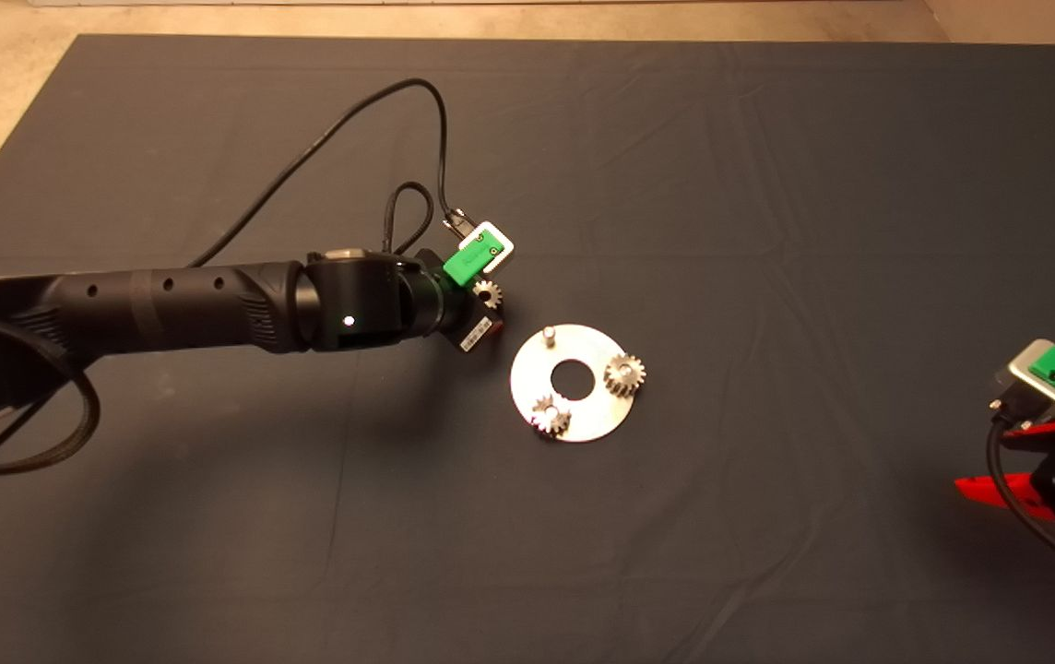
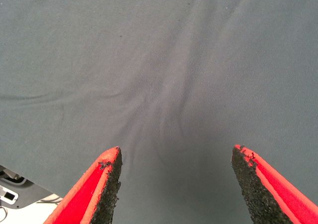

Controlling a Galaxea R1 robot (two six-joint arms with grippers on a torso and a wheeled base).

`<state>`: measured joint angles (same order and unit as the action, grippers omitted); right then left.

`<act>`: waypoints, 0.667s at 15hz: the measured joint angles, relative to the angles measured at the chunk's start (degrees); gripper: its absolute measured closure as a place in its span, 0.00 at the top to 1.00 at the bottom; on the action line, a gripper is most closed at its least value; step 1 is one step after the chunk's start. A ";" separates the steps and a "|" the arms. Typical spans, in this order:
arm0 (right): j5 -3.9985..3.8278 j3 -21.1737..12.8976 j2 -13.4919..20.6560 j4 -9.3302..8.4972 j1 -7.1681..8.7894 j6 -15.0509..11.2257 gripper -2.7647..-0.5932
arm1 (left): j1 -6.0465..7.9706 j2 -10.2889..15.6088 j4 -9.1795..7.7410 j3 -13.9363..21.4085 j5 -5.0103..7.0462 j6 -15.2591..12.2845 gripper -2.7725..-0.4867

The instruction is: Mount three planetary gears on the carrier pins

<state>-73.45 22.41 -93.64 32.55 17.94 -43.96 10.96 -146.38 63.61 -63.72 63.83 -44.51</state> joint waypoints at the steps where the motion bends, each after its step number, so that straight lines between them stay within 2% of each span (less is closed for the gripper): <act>1: 0.00 0.00 0.00 0.00 0.00 0.00 0.48 | -0.01 -0.01 -0.02 -0.46 -0.20 0.03 0.63; 5: 0.02 0.00 0.00 0.00 0.00 0.00 0.48 | -0.01 -0.15 -0.07 -1.61 -1.51 0.05 0.63; 9: 0.00 0.00 -0.02 0.00 0.00 0.00 0.48 | -0.01 -0.12 -0.16 -1.82 -2.23 0.05 0.59; 10: 0.01 0.00 -0.02 0.00 0.00 0.00 0.48 | -0.01 -0.12 -0.24 -1.82 -2.40 0.05 0.55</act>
<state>-73.44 22.41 -93.66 32.55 17.94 -43.96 10.96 -146.50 63.37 -65.54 61.43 -44.46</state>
